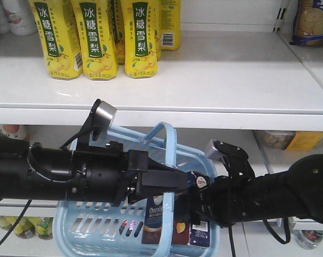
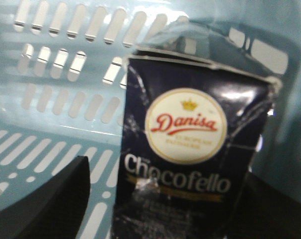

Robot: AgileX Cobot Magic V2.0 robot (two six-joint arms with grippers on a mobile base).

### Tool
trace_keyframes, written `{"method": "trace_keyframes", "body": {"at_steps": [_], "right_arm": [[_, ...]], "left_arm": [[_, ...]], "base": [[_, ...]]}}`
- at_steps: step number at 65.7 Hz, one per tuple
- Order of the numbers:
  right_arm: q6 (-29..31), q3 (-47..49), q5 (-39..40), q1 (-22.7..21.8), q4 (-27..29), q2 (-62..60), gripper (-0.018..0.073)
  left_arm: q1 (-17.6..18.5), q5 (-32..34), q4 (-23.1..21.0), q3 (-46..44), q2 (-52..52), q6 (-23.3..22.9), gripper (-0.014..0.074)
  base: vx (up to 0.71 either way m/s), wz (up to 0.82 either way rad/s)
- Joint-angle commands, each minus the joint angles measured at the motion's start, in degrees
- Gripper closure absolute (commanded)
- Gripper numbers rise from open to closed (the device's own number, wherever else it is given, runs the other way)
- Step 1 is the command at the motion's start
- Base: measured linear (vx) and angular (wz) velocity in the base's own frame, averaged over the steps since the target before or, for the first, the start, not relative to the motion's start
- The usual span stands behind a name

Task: Left arm holds basket, right arm returns cookies
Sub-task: 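Lower the right gripper into the basket around the Chocofello box, then close the right gripper on the box and lift it out of the basket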

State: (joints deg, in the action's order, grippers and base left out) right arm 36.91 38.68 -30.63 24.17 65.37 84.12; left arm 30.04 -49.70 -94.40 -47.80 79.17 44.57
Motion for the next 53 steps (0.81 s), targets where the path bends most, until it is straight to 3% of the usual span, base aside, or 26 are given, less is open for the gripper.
{"method": "trace_keyframes", "body": {"at_steps": [1,9,36,53], "right_arm": [[2.7,1.4,1.7,0.0,2.2,0.6,0.0088],[3.0,1.4,3.2,0.0,2.3,1.8,0.0139],[3.4,1.4,3.1,-0.1,2.3,1.7,0.0469],[3.0,1.4,3.1,-0.2,1.1,-3.7,0.0503]], "left_arm": [[0.3,-3.6,-7.6,-2.1,-1.9,1.1,0.0599],[0.3,-3.6,-7.6,-2.1,-1.9,1.1,0.0599],[0.3,-3.6,-7.6,-2.1,-1.9,1.1,0.0599],[0.3,-3.6,-7.6,-2.1,-1.9,1.1,0.0599]], "base": [[0.00,0.00],[0.00,0.00],[0.00,0.00],[0.00,0.00]]}}
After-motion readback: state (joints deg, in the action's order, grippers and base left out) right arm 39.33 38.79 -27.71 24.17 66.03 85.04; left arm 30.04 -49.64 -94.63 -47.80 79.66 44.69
